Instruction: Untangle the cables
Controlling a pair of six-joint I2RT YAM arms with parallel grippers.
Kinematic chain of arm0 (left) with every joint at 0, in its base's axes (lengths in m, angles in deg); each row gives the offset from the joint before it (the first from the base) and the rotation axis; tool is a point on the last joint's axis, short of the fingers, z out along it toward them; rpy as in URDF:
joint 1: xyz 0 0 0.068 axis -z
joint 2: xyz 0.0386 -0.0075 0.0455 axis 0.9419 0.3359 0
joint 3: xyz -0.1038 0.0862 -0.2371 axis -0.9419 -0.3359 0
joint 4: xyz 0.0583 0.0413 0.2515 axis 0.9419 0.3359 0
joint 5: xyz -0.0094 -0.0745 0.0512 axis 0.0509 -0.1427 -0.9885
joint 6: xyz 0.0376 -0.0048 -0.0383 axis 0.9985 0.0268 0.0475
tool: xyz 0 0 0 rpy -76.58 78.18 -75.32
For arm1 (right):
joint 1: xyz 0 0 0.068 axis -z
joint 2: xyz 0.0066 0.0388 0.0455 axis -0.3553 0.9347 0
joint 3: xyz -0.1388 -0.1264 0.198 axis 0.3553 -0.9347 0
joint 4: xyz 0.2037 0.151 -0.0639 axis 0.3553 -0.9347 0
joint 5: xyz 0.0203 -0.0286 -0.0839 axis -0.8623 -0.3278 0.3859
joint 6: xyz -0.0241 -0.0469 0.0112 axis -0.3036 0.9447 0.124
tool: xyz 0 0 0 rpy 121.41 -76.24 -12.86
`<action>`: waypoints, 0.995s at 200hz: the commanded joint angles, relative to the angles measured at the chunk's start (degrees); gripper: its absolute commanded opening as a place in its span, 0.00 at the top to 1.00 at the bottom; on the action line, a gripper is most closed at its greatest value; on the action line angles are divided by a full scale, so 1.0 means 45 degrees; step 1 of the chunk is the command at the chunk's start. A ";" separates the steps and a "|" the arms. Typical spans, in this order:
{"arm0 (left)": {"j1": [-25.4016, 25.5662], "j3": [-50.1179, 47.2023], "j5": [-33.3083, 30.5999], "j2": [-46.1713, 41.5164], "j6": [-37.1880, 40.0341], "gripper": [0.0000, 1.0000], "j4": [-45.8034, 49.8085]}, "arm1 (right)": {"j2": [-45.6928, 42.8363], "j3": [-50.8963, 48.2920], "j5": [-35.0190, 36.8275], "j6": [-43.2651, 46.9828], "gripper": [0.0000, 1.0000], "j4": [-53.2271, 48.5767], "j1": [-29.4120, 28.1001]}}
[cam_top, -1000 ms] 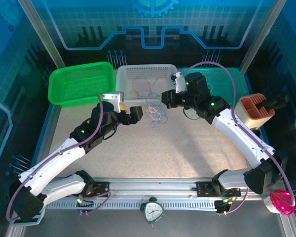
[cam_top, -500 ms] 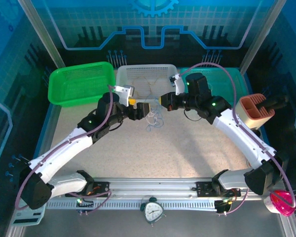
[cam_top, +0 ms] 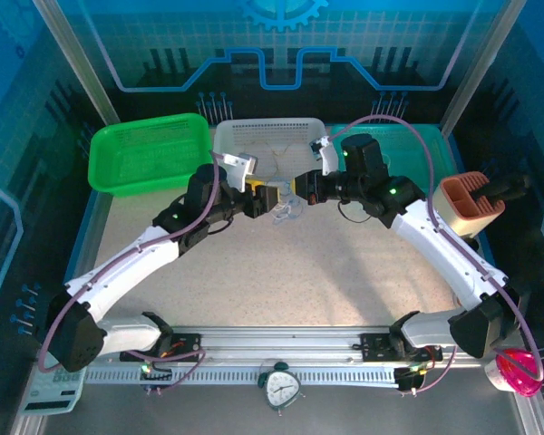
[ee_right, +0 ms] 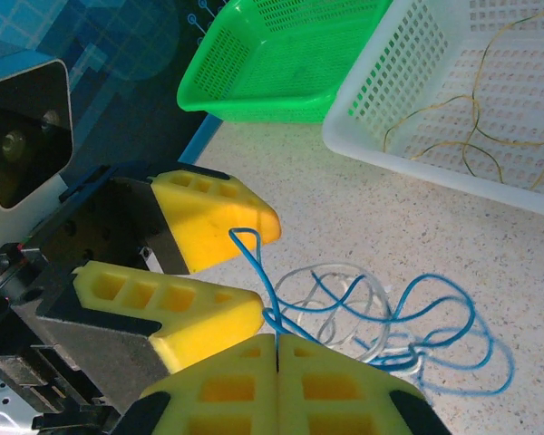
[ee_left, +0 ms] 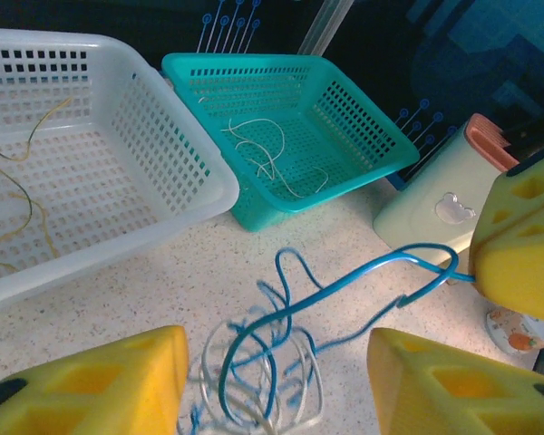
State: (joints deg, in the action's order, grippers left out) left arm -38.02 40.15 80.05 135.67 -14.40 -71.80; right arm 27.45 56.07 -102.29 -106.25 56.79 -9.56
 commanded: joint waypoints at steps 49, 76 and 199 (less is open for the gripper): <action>-0.0188 0.0043 0.0430 0.0716 -0.0184 0.77 -0.1007 | -0.0438 0.0363 0.0007 0.0039 1.00 -0.0013 -0.0110; -0.0187 -0.0056 0.0319 0.0722 -0.0248 0.92 -0.0986 | -0.0447 0.0572 0.0105 0.0095 1.00 -0.0068 -0.0114; -0.0508 -0.1068 -0.0155 0.0484 -0.0454 1.00 -0.1058 | -0.1180 0.1344 0.1068 0.0009 1.00 0.0092 0.0421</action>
State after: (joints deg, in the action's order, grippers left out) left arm -38.30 37.40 82.20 138.56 -15.27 -79.78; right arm 25.49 59.35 -98.79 -106.25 55.92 -9.34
